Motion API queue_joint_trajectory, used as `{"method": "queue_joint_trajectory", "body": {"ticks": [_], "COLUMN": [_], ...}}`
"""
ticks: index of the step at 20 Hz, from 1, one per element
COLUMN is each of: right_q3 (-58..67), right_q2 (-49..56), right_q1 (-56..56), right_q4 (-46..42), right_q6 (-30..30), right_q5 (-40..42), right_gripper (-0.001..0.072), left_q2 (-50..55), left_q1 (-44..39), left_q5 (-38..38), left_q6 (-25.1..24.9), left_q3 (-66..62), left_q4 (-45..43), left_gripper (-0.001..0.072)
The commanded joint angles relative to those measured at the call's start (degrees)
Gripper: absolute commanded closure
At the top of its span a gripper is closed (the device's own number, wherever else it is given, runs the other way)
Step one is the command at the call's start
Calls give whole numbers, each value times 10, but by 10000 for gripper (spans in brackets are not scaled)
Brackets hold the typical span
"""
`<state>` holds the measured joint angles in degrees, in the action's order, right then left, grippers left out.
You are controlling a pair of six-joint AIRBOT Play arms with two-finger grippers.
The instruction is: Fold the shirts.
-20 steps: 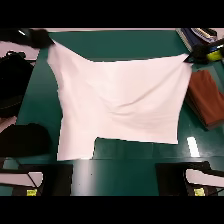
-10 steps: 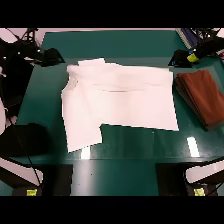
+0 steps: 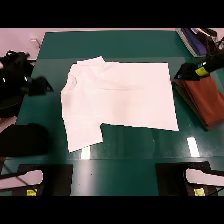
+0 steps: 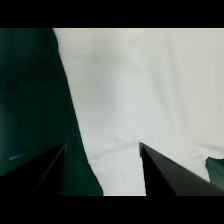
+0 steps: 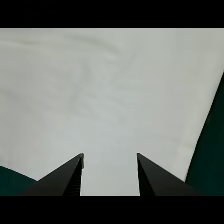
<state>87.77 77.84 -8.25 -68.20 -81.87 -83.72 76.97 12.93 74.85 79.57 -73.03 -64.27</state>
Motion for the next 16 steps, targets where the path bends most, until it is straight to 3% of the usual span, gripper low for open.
{"method": "queue_joint_trajectory", "body": {"ticks": [1, 6, 8, 10, 16], "right_q3": [-87, -117, -117, -117, -117], "right_q2": [-65, -87, -87, -87, -87], "right_q1": [0, 1, 1, 1, 1], "right_q4": [28, 57, 57, 57, 57], "right_q6": [10, 14, 14, 14, 14], "right_q5": [51, 62, 62, 59, 56], "right_gripper": [330, 330, 330, 330, 331], "left_q2": [-116, -129, -129, -129, -107], "left_q1": [4, 4, 4, 4, -20], "left_q5": [-104, -208, -243, -259, -257], "left_q6": [0, -5, -50, -97, -133], "left_q3": [218, 356, 381, 392, 392], "left_q4": [-9, 54, 124, 188, 248], "left_gripper": [176, 176, 177, 177, 178]}}
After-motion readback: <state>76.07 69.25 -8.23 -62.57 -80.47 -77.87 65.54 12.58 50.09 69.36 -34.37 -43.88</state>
